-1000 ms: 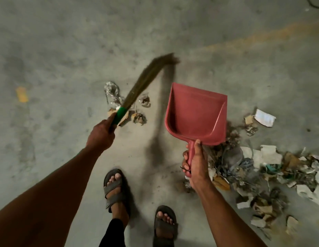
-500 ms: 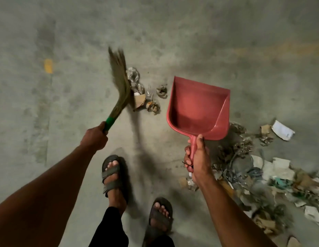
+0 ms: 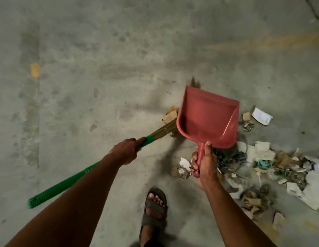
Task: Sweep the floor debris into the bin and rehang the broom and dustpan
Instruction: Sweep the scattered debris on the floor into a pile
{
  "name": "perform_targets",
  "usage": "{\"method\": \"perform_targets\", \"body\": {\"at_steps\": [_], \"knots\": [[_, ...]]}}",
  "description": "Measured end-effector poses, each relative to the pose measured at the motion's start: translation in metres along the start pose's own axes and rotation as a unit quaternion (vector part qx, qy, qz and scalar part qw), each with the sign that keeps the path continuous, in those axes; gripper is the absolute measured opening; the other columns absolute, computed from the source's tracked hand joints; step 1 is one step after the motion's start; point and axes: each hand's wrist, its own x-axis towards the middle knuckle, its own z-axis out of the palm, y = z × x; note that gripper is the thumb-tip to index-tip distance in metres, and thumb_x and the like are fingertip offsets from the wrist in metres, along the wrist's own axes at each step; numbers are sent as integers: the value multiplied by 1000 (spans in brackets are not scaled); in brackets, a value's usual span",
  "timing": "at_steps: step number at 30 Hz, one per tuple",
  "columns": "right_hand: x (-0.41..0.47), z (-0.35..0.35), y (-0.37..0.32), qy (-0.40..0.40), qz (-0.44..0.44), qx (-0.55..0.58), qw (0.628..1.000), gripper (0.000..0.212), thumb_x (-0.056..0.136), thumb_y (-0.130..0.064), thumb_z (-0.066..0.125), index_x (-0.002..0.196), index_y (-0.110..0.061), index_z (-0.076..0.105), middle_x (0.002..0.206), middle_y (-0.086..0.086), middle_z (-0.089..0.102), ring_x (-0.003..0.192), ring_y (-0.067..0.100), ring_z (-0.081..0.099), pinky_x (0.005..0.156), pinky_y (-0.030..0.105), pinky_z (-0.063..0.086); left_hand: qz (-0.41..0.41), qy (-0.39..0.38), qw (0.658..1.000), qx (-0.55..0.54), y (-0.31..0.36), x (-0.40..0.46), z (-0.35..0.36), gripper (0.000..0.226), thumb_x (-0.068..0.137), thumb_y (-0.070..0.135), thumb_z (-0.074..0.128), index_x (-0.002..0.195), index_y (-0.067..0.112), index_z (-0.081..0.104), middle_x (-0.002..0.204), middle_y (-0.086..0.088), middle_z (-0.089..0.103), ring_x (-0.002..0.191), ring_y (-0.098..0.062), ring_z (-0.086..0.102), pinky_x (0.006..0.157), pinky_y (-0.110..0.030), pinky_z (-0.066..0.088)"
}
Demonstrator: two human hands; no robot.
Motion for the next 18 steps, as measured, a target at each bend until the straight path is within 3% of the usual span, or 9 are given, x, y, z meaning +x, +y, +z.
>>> {"method": "perform_targets", "body": {"at_steps": [5,9,15,18], "knots": [[-10,-28,11,27,-7,-12,1000,52,104,-67,38,100,-19,57,61,-4,50,36,9,33,39,15,22,37,79,995,-52,3,-27,21,60,108,39,45,161,46,20,122,0,61,96,-24,63,75,-43,58],[-26,-37,18,43,-7,-4,999,51,105,-65,39,94,-18,55,60,-2,49,35,10,33,38,14,22,43,176,977,-108,-17,-57,24,59,106,31,52,161,38,30,118,-5,66,93,-30,67,74,-43,59],[-56,-30,36,21,-7,-8,1000,58,106,-64,37,74,-18,52,55,-1,47,34,10,32,38,16,20,-90,261,949,-150,-43,-91,12,60,106,20,51,163,29,33,122,-16,64,98,-36,64,82,-47,56],[-58,-23,45,2,-2,1,1000,57,106,-63,39,76,-18,54,56,-1,47,34,10,32,37,17,23,-192,274,920,-203,-45,-86,2,54,109,25,46,162,24,32,121,-19,64,100,-41,63,85,-48,53]]}}
